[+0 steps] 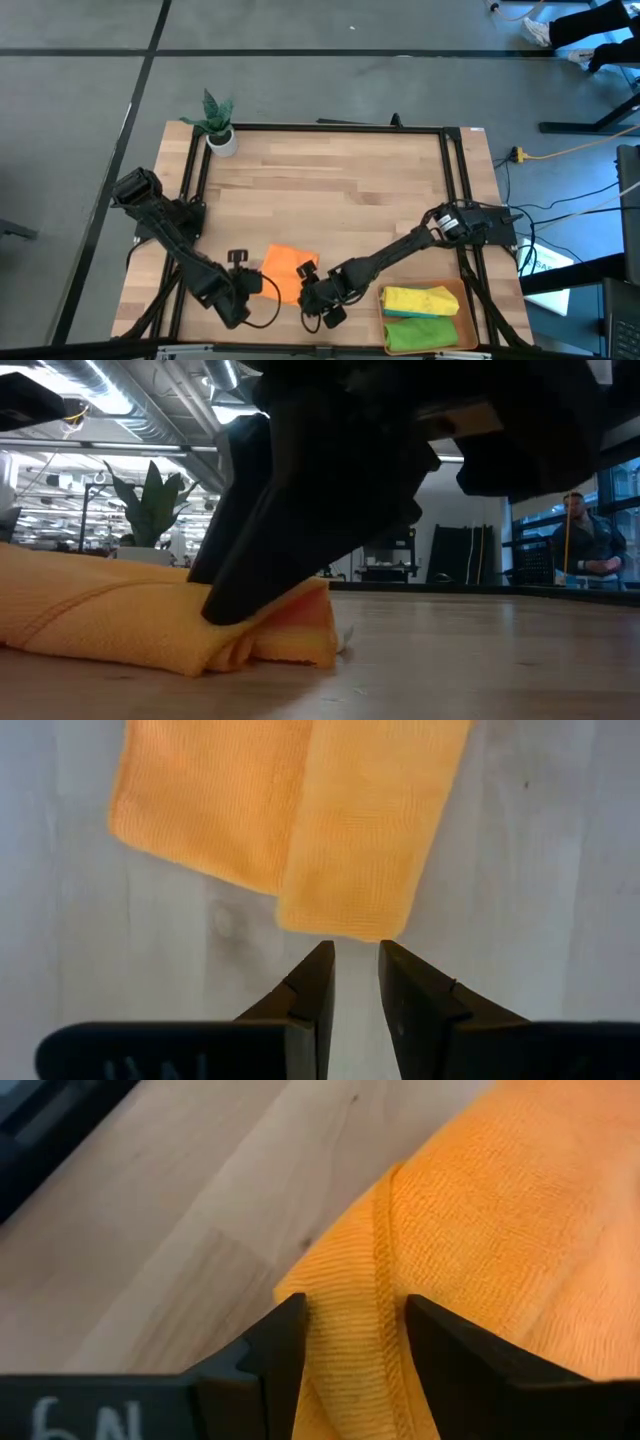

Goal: Roll microfiber towels into tight, uniform cylinder then place into a basket
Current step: Roll the orange microfiber towel

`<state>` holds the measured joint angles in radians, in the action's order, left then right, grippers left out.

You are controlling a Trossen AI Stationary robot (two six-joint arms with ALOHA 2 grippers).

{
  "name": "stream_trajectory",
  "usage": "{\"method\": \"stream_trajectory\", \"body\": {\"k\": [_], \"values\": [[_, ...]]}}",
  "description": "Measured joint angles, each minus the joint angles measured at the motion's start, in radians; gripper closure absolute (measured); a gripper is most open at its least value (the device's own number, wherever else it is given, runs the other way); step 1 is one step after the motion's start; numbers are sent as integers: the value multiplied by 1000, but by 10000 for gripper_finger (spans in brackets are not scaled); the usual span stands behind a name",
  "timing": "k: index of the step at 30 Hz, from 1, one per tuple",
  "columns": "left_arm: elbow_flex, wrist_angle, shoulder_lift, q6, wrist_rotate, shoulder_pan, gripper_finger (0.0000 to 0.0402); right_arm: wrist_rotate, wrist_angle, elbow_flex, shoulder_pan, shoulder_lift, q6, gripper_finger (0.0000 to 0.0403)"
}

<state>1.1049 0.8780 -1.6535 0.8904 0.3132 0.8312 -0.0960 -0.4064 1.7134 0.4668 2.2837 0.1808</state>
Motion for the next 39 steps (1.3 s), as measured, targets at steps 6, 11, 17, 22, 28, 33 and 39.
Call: {"method": "stream_trajectory", "body": {"k": [6, 11, 17, 22, 28, 33, 39], "values": [[0, -5, 0, 1, 11, 6, 330, 7, 32, 1, 19, -6, 31, 229], [0, -5, 0, 0, 11, 6, 331, 10, 37, 1, 31, -6, 41, 229], [0, -5, 0, 0, 11, 6, 331, 2, 40, 1, 36, -6, 48, 229], [0, -5, 0, 0, 11, 6, 331, 2, 29, 0, 36, 10, 40, 229], [0, -13, 0, 0, 11, 6, 331, -8, 17, -2, 33, 34, 38, 229], [0, -23, 0, 0, 11, 6, 331, -100, 9, 0, 38, 48, 27, 230], [0, -67, -1, -13, 20, 6, 331, -124, 8, 1, 36, 54, -42, 283]]}}
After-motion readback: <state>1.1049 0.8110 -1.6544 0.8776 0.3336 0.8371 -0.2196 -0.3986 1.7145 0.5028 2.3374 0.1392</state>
